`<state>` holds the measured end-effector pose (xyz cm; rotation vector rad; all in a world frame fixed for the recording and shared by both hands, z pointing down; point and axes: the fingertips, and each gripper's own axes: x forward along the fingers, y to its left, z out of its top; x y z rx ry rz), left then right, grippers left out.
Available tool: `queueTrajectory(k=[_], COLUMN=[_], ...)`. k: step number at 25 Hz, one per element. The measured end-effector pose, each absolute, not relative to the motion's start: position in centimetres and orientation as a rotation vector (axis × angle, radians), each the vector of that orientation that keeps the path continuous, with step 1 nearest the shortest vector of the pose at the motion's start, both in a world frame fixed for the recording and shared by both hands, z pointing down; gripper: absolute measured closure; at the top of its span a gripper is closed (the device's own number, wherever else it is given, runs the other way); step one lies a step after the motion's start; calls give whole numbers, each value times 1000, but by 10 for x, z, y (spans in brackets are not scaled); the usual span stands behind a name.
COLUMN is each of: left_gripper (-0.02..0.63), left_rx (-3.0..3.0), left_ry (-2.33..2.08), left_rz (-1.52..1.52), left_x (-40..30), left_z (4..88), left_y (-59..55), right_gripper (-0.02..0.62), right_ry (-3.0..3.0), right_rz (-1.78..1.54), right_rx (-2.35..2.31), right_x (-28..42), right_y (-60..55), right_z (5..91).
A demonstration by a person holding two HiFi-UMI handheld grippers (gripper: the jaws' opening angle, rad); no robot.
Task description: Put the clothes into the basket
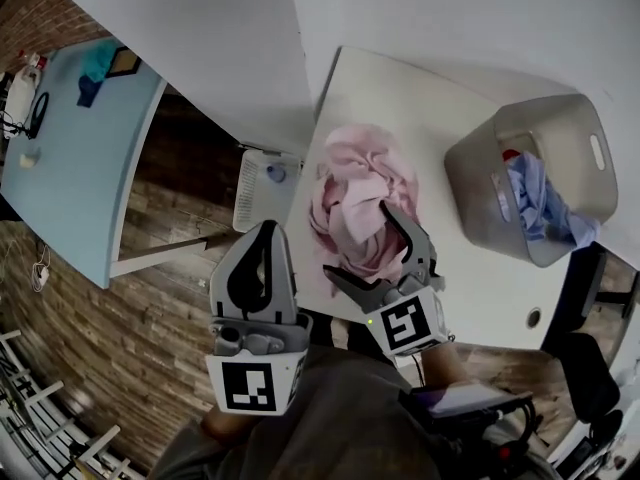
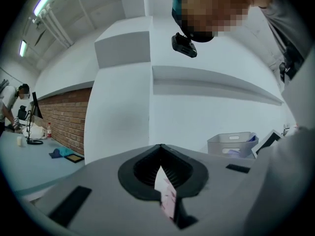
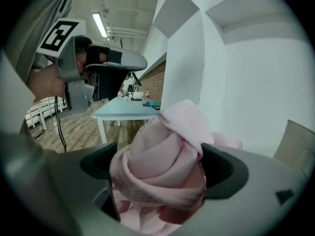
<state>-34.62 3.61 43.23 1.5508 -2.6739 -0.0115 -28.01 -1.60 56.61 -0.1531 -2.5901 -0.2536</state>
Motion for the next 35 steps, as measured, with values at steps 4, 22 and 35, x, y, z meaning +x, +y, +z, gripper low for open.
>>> queueTrajectory(k=[4, 22, 35], left_gripper=[598, 598, 598], left_rx=[1527, 1677, 1851], left_ry=[-2642, -2554, -2580], left_rz=[-1, 4, -101], left_x=[-371, -375, -347], left_z=[449, 456, 387], left_y=[35, 10, 10], right_gripper=[52, 311, 310], right_ry=[-2522, -2715, -2854], right_rz=[-358, -215, -272], right_rx=[-63, 278, 331], right_x=[-296, -302, -289], right_y=[-32, -78, -73], right_z=[592, 566, 457])
